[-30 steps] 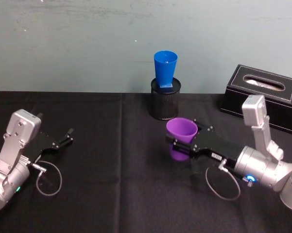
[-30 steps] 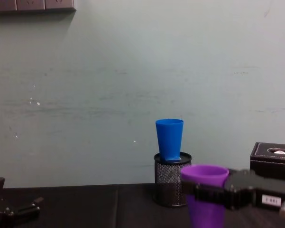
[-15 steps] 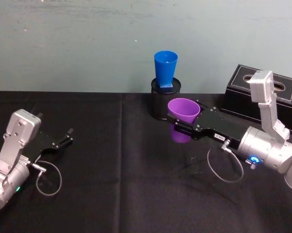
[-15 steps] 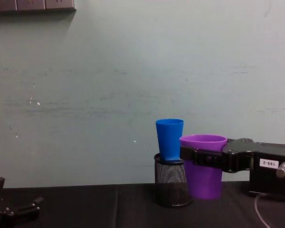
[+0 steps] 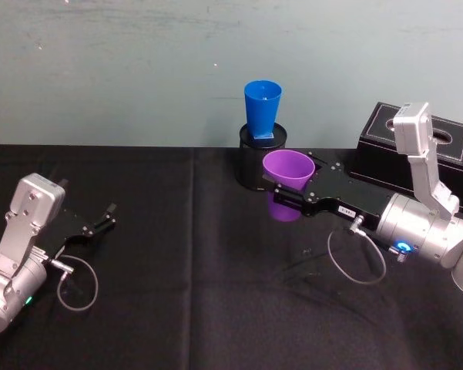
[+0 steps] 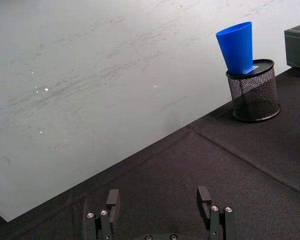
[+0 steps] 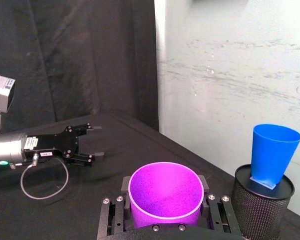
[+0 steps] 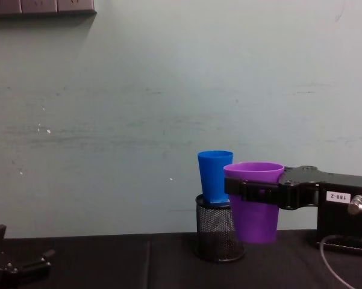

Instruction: Pick up one cup with a gripper and tap it against the other cup.

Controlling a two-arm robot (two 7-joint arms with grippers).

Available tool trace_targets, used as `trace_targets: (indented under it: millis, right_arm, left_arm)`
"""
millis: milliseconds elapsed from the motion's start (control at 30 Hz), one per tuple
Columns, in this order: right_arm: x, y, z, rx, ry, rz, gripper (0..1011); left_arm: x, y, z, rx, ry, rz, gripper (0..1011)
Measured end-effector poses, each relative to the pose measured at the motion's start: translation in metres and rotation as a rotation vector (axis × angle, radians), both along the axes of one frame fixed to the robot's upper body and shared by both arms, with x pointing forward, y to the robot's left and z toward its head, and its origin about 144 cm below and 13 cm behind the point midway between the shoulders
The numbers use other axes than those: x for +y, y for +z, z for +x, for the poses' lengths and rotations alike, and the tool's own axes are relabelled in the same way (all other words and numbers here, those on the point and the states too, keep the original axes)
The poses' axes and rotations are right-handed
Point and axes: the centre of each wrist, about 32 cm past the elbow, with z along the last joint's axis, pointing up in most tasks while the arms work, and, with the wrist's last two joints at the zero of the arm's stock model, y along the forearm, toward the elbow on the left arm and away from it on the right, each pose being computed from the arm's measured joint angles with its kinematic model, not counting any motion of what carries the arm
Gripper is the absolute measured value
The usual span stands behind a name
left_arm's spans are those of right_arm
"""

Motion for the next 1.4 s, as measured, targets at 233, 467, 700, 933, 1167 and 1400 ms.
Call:
trace_targets:
  millis: [233, 467, 700, 933, 1167, 1400]
  right_arm:
    - [0.002, 0.0021, 0.0006, -0.005, 0.009, -0.007, 754]
    - [0.002, 0.002, 0.0006, -0.005, 0.009, -0.008, 754]
    - [0.002, 0.0019, 0.0005, -0.006, 0.009, -0.007, 754]
    - [0.002, 0.0018, 0.0005, -0.006, 0.009, -0.007, 754]
    - [0.0018, 0.0016, 0.0004, -0.006, 0.008, -0.007, 754]
    - [0.0018, 0.0014, 0.0004, -0.006, 0.008, -0.008, 754]
  left_arm:
    - [0.0, 0.0, 0.0, 0.0, 0.0, 0.0, 1011]
    - [0.0, 0.0, 0.0, 0.0, 0.0, 0.0, 1011]
    - [0.0, 0.0, 0.0, 0.0, 0.0, 0.0, 1011]
    - [0.0, 0.0, 0.0, 0.0, 0.0, 0.0, 1011]
    - [0.0, 0.0, 0.0, 0.0, 0.0, 0.0, 1011]
    - [0.0, 0.0, 0.0, 0.0, 0.0, 0.0, 1011]
